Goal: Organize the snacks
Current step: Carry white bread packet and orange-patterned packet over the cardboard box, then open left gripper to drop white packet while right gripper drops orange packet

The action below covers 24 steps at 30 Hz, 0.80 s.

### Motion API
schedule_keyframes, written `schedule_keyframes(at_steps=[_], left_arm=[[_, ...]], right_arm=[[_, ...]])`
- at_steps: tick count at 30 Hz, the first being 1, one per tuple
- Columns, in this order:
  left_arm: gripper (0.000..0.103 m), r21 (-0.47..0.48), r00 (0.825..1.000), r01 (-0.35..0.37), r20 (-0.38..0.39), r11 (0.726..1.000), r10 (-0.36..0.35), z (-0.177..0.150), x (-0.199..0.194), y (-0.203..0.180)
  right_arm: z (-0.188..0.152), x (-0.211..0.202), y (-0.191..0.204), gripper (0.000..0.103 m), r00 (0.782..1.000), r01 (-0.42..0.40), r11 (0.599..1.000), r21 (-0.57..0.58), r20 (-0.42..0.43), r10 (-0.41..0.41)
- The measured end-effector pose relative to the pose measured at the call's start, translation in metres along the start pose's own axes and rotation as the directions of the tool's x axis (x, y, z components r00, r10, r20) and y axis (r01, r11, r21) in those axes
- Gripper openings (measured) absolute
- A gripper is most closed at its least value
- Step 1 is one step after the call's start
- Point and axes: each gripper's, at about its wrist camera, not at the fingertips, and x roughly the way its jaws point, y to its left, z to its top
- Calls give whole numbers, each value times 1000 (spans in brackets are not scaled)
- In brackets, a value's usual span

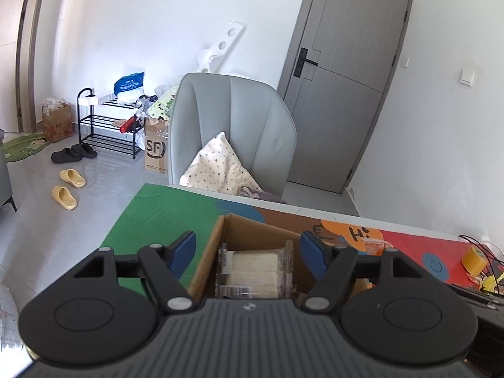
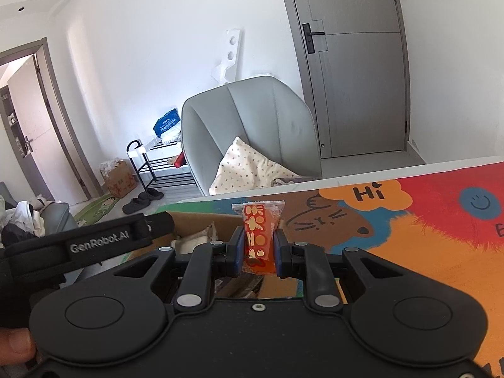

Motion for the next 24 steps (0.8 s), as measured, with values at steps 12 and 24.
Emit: schedule_keyframes(at_steps=[12, 24], left_arm=[[80, -36, 998, -56, 23, 998, 57, 5, -20, 24], [90, 16, 996, -84, 28, 996, 83, -2, -36, 12]], right_arm=[[6, 6, 15, 37, 998, -59, 998, 25, -8, 59], [-1, -19, 3, 46, 1000, -3, 999, 41, 1, 3]])
